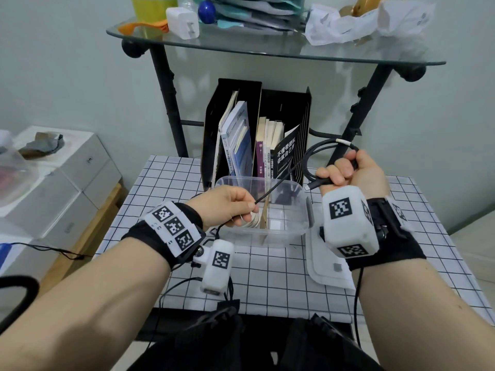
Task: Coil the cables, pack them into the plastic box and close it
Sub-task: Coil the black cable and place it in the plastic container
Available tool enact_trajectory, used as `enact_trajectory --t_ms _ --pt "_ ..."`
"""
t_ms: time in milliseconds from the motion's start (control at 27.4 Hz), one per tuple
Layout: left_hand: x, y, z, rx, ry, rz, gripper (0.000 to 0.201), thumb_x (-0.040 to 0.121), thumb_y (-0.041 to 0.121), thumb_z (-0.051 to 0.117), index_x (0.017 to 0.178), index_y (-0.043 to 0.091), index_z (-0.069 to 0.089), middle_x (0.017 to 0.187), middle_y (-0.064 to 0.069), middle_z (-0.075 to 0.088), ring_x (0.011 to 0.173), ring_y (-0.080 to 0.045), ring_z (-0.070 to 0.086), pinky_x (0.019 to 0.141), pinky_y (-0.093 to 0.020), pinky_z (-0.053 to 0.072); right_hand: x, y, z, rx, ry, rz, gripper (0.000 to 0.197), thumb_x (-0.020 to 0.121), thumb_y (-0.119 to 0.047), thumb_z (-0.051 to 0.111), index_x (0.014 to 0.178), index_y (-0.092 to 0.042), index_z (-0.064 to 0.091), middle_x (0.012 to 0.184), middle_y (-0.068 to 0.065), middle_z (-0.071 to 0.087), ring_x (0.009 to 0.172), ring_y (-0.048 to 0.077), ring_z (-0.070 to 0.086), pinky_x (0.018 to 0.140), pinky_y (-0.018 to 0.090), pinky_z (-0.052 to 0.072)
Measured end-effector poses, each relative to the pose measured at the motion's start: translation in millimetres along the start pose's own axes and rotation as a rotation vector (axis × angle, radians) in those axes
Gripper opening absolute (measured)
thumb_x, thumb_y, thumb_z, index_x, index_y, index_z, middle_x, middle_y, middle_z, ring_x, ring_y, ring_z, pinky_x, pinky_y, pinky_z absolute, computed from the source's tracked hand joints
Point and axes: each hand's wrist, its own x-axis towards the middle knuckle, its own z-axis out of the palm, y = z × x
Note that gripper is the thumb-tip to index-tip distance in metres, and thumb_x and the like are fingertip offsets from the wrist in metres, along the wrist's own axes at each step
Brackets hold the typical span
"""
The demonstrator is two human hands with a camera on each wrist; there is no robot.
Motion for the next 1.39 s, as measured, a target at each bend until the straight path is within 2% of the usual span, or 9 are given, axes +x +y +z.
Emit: enact_trajectory --t_ms 219,365,584,876,1204,1387 --pt "-4.4 -3.6 -3.1 0.023 0.011 -0.043 0.015 0.096 0.016 0.053 0.085 0.014 0.064 0.063 0.004 0.061 0.048 -0.005 0.048 0.047 -0.019 0.036 -0.3 7.3 0.5 -0.030 -0.010 0.030 0.036 0.102 -0.030 0.037 0.070 -0.016 0.045 0.045 -0.004 0.027 0.035 0.014 0.021 0.046 0.021 0.037" --pt "-7.7 -3.7 -8.1 0.034 -0.002 -0.064 0.016 0.096 0.017 0.053 0.085 0.014 0.064 0.059 0.004 0.057 0.044 -0.007 0.042 0.041 -0.018 0.030 1.2 11.2 1.2 -0.039 -0.022 0.041 0.035 0.101 -0.030 0.039 0.069 -0.017 0.045 0.045 -0.004 0.026 0.037 0.014 0.020 0.049 0.024 0.034" --pt "-14.8 1.5 -15.8 0.026 -0.007 -0.105 0.016 0.095 0.014 0.052 0.084 0.013 0.063 0.053 0.004 0.050 0.038 -0.005 0.032 0.038 -0.018 0.021 2.1 16.2 0.4 -0.044 -0.035 0.062 0.031 0.098 -0.026 0.042 0.069 -0.017 0.046 0.046 -0.004 0.027 0.037 0.014 0.021 0.049 0.025 0.035" --pt "-29.0 11.4 -31.7 0.036 0.002 -0.111 0.015 0.095 0.011 0.051 0.086 0.009 0.063 0.051 0.002 0.047 0.037 -0.007 0.027 0.037 -0.016 0.019 -1.1 24.4 9.2 -0.016 -0.046 0.072 0.036 0.100 -0.030 0.039 0.068 -0.016 0.047 0.045 -0.004 0.028 0.036 0.014 0.021 0.048 0.023 0.035" --pt "-41.8 11.7 -30.4 0.070 -0.016 -0.120 0.016 0.095 0.012 0.051 0.087 0.010 0.065 0.053 0.003 0.049 0.037 -0.005 0.029 0.037 -0.017 0.020 -9.3 31.5 16.5 -0.001 -0.068 0.060 0.038 0.101 -0.029 0.038 0.066 -0.015 0.046 0.044 -0.004 0.028 0.035 0.014 0.021 0.047 0.024 0.035" --pt "-43.1 12.5 -22.8 0.134 -0.050 -0.105 0.014 0.093 0.015 0.056 0.086 0.012 0.068 0.054 0.004 0.053 0.039 -0.008 0.032 0.038 -0.018 0.023 -13.7 30.3 16.5 0.023 -0.079 0.072 0.040 0.102 -0.030 0.035 0.067 -0.015 0.046 0.044 -0.004 0.029 0.035 0.014 0.023 0.046 0.023 0.036"
